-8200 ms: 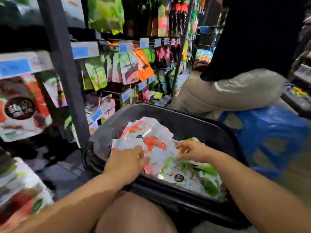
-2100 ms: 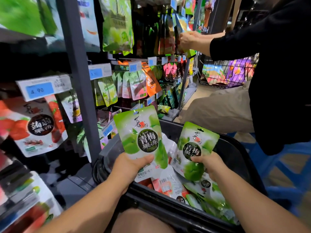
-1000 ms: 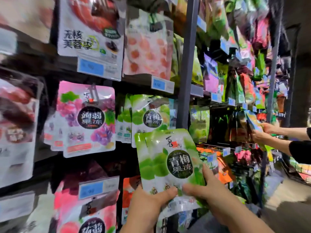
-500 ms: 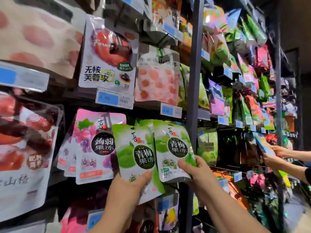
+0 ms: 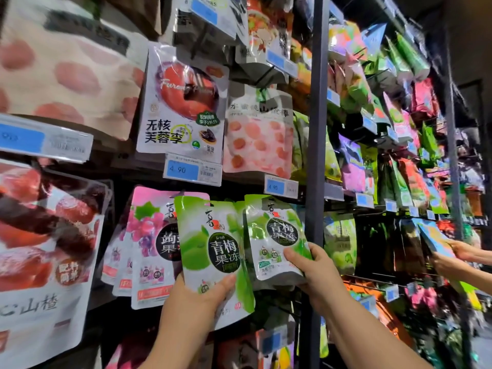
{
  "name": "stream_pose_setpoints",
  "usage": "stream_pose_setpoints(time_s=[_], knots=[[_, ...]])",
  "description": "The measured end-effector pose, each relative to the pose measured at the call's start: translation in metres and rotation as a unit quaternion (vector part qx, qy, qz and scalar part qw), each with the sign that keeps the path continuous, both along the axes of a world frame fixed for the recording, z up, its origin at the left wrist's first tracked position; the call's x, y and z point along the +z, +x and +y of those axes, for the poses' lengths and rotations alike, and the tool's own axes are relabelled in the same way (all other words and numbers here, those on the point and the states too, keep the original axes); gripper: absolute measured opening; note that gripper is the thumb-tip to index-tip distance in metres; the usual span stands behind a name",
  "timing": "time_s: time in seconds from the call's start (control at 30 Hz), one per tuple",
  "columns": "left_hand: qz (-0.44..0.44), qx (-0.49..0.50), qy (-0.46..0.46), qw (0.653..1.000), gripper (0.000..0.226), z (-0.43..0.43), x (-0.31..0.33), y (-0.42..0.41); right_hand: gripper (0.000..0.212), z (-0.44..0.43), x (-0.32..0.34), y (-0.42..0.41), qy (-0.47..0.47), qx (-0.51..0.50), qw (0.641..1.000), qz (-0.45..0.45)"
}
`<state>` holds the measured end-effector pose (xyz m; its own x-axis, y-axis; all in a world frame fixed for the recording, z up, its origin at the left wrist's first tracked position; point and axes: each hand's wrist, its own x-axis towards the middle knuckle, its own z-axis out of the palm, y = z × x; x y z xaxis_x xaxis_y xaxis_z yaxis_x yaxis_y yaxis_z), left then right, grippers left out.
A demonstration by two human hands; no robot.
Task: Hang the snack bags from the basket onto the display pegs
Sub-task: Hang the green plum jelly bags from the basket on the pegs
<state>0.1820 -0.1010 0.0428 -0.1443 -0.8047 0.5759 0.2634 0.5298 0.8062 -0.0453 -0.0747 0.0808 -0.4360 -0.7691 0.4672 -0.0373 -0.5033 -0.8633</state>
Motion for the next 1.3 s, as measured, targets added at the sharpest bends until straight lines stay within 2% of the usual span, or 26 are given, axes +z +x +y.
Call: stream_pose_setpoints(time_s=[0.27, 0.57, 0.67, 0.77, 0.87, 0.93, 1.0, 1.07, 1.13, 1.2, 1.3], knots=[[0.049, -0.025, 0.042, 0.998, 0.061, -0.005, 0.005, 0.000, 0.034, 0.002, 0.012, -0.005, 0.012, 0.021, 0.999, 0.025], [0.046, -0.017, 0.036, 0.998, 0.067, -0.009, 0.003, -0.002, 0.031, -0.001, 0.012, -0.007, 0.013, 0.028, 0.999, 0.022], [0.039, -0.007, 0.023, 0.999, 0.065, -0.010, 0.003, -0.003, 0.043, -0.014, 0.011, -0.007, 0.022, 0.011, 0.999, 0.039], [0.036, -0.004, 0.016, 0.999, 0.064, -0.008, 0.005, -0.004, 0.077, -0.024, 0.006, -0.005, 0.044, -0.022, 0.997, 0.054], [0.054, -0.029, 0.029, 0.998, 0.062, -0.005, 0.005, -0.004, 0.066, -0.028, -0.003, -0.003, 0.056, -0.033, 0.995, 0.077], [0.058, -0.043, 0.026, 0.997, 0.064, -0.004, 0.007, -0.002, 0.074, -0.029, -0.008, -0.001, 0.069, -0.050, 0.992, 0.094], [0.064, -0.063, 0.018, 0.996, 0.057, -0.005, 0.009, -0.004, 0.073, -0.026, -0.010, 0.003, 0.087, -0.083, 0.984, 0.130], [0.077, -0.100, 0.031, 0.992, 0.039, 0.000, 0.014, -0.008, 0.085, -0.025, -0.014, 0.004, 0.103, -0.121, 0.974, 0.160], [0.070, -0.135, 0.048, 0.987, 0.034, 0.006, 0.018, -0.016, 0.099, -0.025, -0.017, 0.005, 0.100, -0.153, 0.968, 0.172], [0.065, -0.142, 0.054, 0.986, 0.034, 0.005, 0.020, -0.023, 0.085, -0.023, -0.020, 0.007, 0.066, -0.186, 0.964, 0.181], [0.069, -0.154, 0.077, 0.983, 0.031, 0.003, 0.021, -0.030, 0.042, -0.021, -0.023, 0.008, 0.008, -0.229, 0.954, 0.193]])
